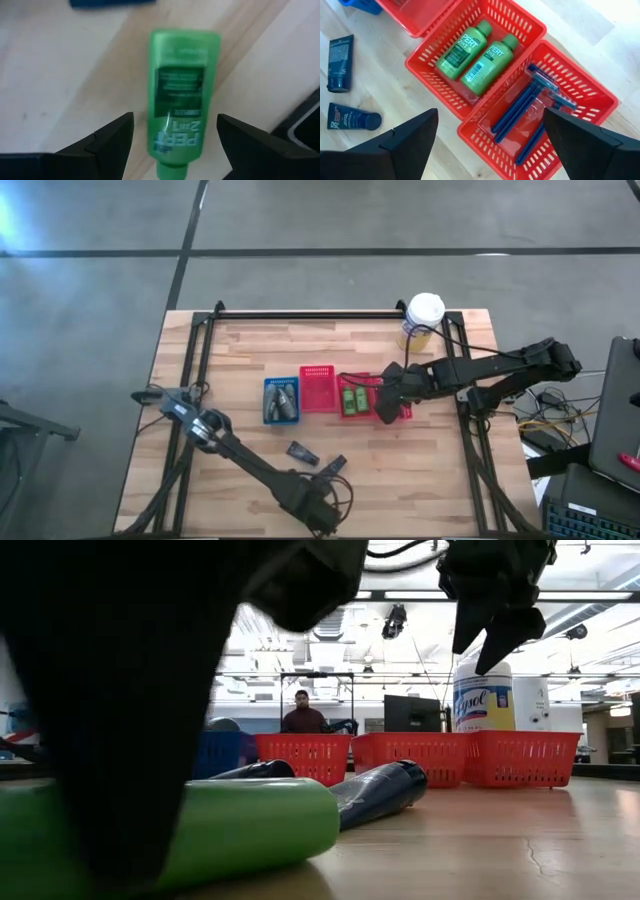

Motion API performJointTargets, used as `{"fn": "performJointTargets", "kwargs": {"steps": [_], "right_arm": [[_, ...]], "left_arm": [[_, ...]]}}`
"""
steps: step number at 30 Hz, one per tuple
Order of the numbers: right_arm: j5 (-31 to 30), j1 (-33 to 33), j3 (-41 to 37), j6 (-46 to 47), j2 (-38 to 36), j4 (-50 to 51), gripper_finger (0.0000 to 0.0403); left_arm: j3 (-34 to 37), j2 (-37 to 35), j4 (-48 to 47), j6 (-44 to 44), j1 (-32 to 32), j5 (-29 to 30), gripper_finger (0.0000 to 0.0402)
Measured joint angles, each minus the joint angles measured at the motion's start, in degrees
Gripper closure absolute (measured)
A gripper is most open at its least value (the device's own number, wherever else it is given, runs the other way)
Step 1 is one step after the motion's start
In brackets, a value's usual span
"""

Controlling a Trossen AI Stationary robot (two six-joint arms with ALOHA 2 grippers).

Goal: Pick & Place Travel size toiletries
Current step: Put the green shampoo into the middle red bin

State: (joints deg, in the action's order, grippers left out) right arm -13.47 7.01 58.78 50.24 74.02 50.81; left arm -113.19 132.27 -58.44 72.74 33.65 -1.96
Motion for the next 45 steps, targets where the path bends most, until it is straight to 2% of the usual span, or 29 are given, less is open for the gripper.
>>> {"fn": "performJointTargets", "kwargs": {"steps": [8,12,16,18,20,23,26,28,30,38,45], "right_arm": [[0.9,0.0,0.0,-1.0,0.0,0.0,0.0071],[8.1,0.0,0.0,-1.3,-0.4,-0.2,0.0082],[15.9,0.0,0.0,-0.8,-2.1,-0.3,0.0094],[17.6,0.0,0.0,0.0,-3.6,-0.4,0.01],[18.3,-0.1,0.0,1.2,-5.0,-0.6,0.0105],[18.6,-0.2,-0.3,3.9,-6.9,-2.9,0.0111],[19.6,-0.1,-1.6,6.8,-8.4,-10.8,0.0113],[19.6,-0.2,-2.2,7.8,-8.5,-17.1,0.0115],[19.6,-0.2,-2.4,7.9,-8.0,-21.4,0.0115],[19.5,-0.2,-2.6,5.4,-5.5,-22.7,0.0094],[17.8,-0.2,-2.6,5.5,-5.6,-25.0,0.0074]], "left_arm": [[-0.1,1.5,0.0,-6.1,0.4,-1.5,0.0119],[0.0,1.4,-0.6,-11.2,0.7,0.8,0.0156],[0.1,0.9,-1.5,-17.3,1.4,5.2,0.0216],[0.1,0.4,-3.1,-18.4,1.6,9.1,0.0242],[0.2,-0.6,-5.5,-18.5,1.7,13.7,0.025],[0.2,-3.5,-9.8,-16.1,2.1,23.4,0.025],[0.2,-6.8,-15.6,-13.3,2.2,36.4,0.0235],[0.2,-8.6,-16.7,-13.9,1.6,45.3,0.0222],[0.6,-10.0,-16.2,-17.3,0.0,49.7,0.022],[4.3,-12.5,-5.0,-34.2,-7.2,49.2,0.0232],[4.3,-15.4,-2.0,-38.3,-9.5,49.2,0.023]]}}
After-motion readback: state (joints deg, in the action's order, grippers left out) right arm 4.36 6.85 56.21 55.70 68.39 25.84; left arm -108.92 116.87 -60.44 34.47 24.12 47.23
